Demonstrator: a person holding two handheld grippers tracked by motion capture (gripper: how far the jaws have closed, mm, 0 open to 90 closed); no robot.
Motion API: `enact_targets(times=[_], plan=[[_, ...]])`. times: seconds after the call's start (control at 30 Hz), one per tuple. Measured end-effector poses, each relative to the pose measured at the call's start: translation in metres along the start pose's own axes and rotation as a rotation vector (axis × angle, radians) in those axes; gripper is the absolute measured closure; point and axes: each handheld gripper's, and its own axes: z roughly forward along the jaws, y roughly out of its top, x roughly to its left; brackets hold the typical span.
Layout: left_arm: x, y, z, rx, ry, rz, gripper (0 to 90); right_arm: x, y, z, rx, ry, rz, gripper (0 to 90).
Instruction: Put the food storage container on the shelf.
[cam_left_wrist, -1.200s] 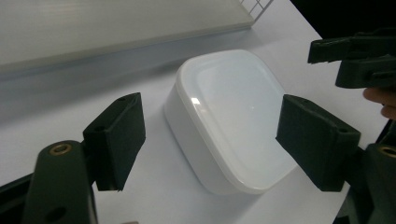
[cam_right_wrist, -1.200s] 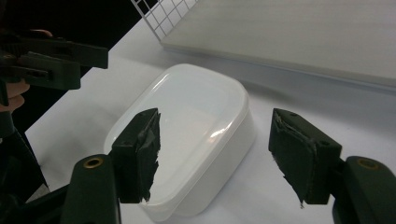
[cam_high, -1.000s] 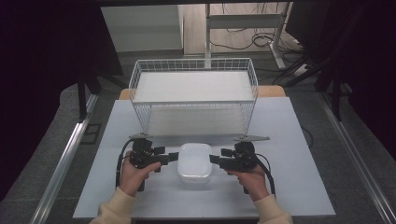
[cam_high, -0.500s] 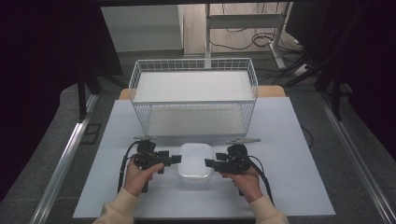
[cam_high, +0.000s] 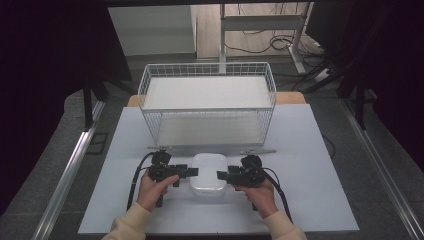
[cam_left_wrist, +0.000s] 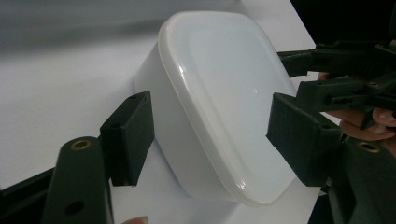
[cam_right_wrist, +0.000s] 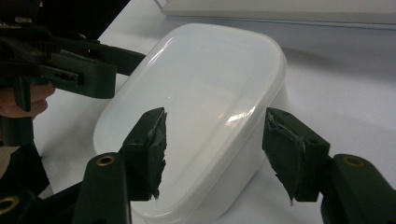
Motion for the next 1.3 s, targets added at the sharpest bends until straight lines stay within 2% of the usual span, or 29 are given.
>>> enact_targets(times=[0.03,0.07,0.13,0.27,0.33,0.47,0.5,0.53,0.67,0.8,1.0,1.3], plan=[[0.002,-0.001,0.002,0.009,-0.027,-0.024,32.7,0.000,0.000,0.000,0.000,0.000,0.003,39.2],[0.002,-0.001,0.002,0.009,-0.027,-0.024,33.3,0.000,0.000,0.001,0.002,-0.001,0.006,39.2],[0.006,-0.002,0.004,0.018,-0.044,-0.049,34.9,-0.001,0.000,0.002,0.007,0.001,0.012,39.3],[0.007,-0.002,0.004,0.018,-0.067,-0.061,38.0,-0.001,-0.001,0.003,0.017,0.011,0.033,39.8],[0.007,-0.003,0.004,0.018,-0.094,-0.072,40.8,-0.001,-0.001,0.004,0.022,0.008,0.045,41.3],[0.007,-0.003,0.003,0.018,-0.083,-0.067,45.6,-0.002,-0.001,0.002,0.025,0.003,0.065,46.0],[0.007,-0.003,0.002,0.016,-0.074,-0.068,47.9,-0.002,-0.001,0.000,0.019,0.002,0.079,52.4],[0.007,-0.003,0.002,0.016,-0.074,-0.068,49.5,-0.002,-0.001,0.000,0.019,0.002,0.079,52.4],[0.006,-0.003,-0.004,-0.007,-0.050,-0.064,59.0,-0.005,-0.001,-0.004,0.006,0.037,0.129,61.1],[0.004,-0.004,-0.006,-0.016,-0.036,-0.056,66.0,-0.008,-0.003,-0.007,-0.003,0.067,0.163,65.2],[-0.002,-0.007,-0.011,-0.024,-0.028,-0.035,69.7,-0.009,-0.006,-0.012,-0.010,0.092,0.181,69.2],[-0.011,-0.010,-0.018,-0.037,-0.028,-0.004,74.2,-0.006,-0.009,-0.021,-0.013,0.109,0.181,74.7]])
